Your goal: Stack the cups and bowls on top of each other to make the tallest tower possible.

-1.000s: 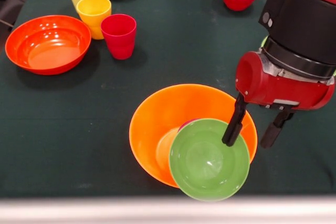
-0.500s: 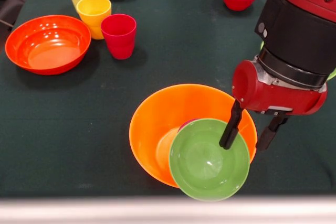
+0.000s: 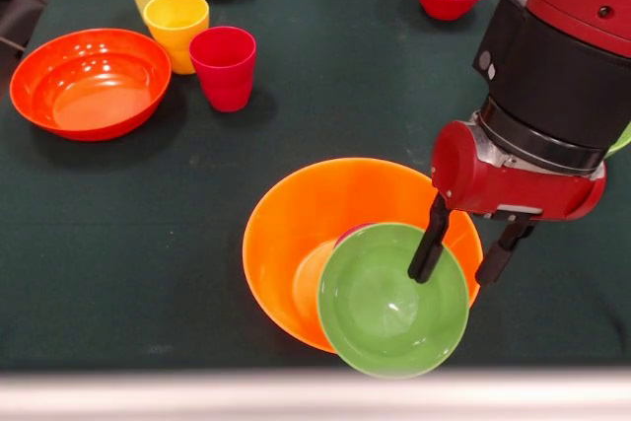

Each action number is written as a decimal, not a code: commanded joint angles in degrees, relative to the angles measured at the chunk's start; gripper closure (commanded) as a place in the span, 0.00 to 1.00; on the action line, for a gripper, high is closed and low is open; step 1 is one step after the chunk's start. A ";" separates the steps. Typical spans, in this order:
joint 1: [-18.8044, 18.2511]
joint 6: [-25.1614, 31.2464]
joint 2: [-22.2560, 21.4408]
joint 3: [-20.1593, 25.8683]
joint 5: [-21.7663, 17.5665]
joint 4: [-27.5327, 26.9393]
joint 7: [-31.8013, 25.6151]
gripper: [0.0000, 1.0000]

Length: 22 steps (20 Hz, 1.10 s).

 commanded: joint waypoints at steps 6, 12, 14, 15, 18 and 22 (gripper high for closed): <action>-1.60 3.77 -0.12 4.02 0.60 5.42 -13.59 0.00; -1.58 4.02 -0.22 3.81 0.69 6.20 -12.82 1.00; -1.55 4.65 -0.07 3.82 0.77 5.89 -12.76 1.00; -1.55 4.69 0.02 3.85 0.83 5.81 -12.72 1.00; -1.54 4.97 0.17 3.89 0.87 5.53 -12.75 1.00; -1.53 5.12 0.34 3.83 0.88 5.26 -12.68 1.00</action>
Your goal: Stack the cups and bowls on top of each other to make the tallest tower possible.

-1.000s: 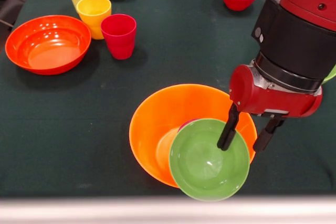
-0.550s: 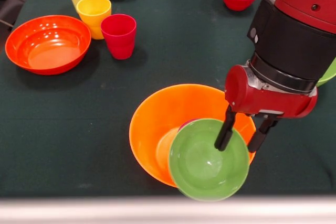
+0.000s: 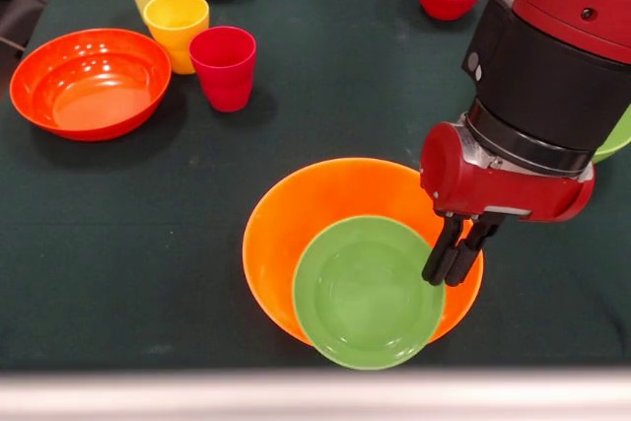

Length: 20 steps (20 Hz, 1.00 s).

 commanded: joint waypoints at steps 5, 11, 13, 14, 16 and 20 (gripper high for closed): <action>-0.85 5.91 0.51 3.60 0.39 4.68 -12.86 1.00; -0.06 4.33 -1.30 1.96 -0.30 6.33 -13.00 1.00; 0.32 2.72 -3.19 1.07 -0.36 8.42 -12.01 1.00; 0.41 2.43 -3.73 0.83 -0.30 9.10 -11.59 1.00; 0.52 1.71 -4.62 0.53 -0.20 10.37 -10.94 1.00; 0.37 -0.17 -5.99 0.59 -0.21 12.91 -10.71 1.00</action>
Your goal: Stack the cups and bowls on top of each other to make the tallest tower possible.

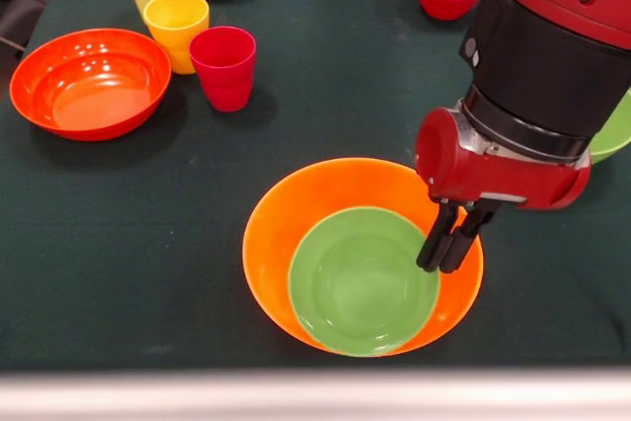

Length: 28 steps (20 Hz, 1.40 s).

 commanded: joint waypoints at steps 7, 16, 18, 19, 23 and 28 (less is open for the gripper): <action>-0.12 -5.37 -9.06 1.97 -0.98 17.23 -10.01 1.00; 0.19 -6.63 -11.00 1.49 -2.65 19.81 -11.44 1.00; 0.32 -6.73 -11.28 1.33 -3.09 20.06 -11.80 1.00; 0.38 -6.59 -11.23 1.26 -3.28 19.96 -11.97 1.00; 0.55 -6.44 -11.20 1.07 -3.93 19.99 -12.56 1.00; 1.00 -8.73 -10.92 0.07 -5.05 22.04 -11.38 1.00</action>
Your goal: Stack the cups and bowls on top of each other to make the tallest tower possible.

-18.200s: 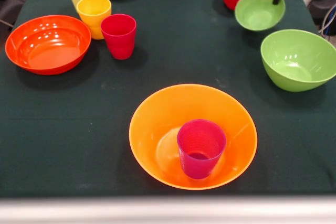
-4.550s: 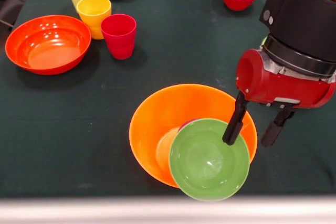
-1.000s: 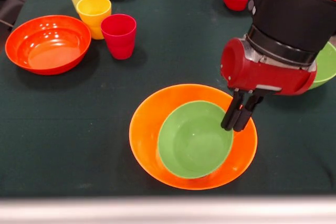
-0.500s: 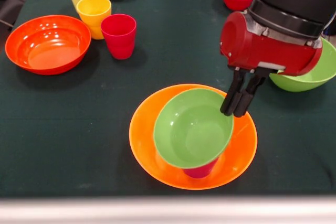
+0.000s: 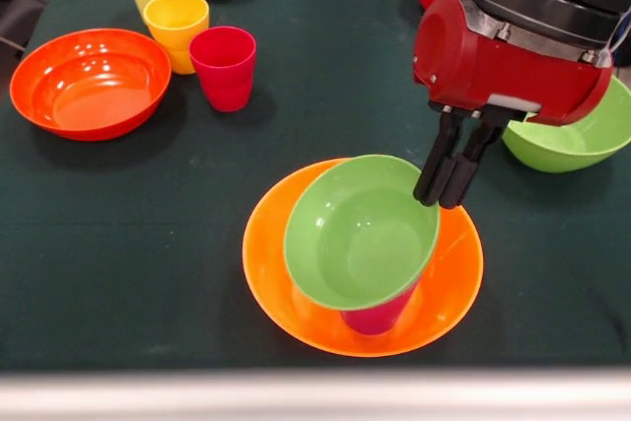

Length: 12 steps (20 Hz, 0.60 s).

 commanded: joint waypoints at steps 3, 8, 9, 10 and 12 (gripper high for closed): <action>1.39 -3.14 0.73 0.99 -5.75 9.82 -10.83 1.00; 2.16 -2.68 1.89 -0.06 -6.80 9.36 -9.95 1.00; 2.22 -2.78 2.11 -0.11 -7.02 9.29 -9.74 1.00; 2.26 -2.71 2.29 -0.19 -7.19 9.27 -9.30 1.00; 2.30 -1.90 2.48 -0.23 -7.31 9.24 -9.13 1.00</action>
